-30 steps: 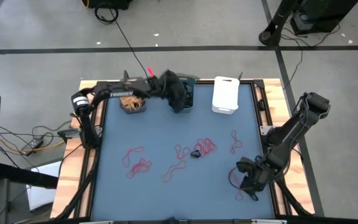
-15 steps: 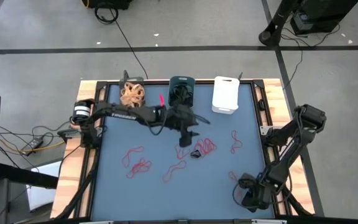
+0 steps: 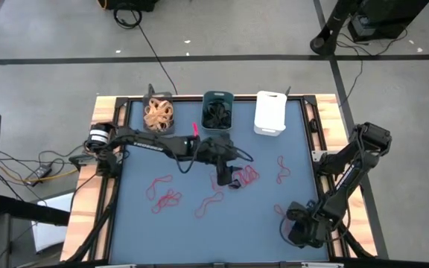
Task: Sort rubber bands into baskets
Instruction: Put the black rubber band into the blue bin
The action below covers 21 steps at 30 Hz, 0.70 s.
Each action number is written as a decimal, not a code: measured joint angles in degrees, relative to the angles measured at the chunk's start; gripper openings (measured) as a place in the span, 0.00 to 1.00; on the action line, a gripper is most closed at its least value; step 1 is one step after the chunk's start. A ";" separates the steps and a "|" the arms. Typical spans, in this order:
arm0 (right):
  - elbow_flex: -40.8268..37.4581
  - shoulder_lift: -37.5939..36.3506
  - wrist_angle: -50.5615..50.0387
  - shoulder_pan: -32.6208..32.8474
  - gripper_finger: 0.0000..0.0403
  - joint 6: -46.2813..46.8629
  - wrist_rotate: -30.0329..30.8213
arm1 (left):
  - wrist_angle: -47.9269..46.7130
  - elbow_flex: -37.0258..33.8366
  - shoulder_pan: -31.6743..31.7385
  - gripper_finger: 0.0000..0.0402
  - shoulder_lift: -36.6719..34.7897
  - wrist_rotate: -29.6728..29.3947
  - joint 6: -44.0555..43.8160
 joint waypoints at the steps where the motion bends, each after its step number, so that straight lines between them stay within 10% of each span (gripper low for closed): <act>1: 0.04 -0.67 -0.50 0.01 0.02 -0.28 2.19 | 0.17 0.00 -0.37 0.59 0.36 1.22 0.11; 11: 0.08 -4.03 -3.14 -0.42 0.01 -3.07 20.52 | 8.73 -0.07 -3.51 0.59 6.16 5.94 1.82; 21: 0.13 -4.92 -4.36 1.85 0.15 -4.46 1.87 | 10.22 -0.04 -5.10 0.59 7.64 6.29 2.73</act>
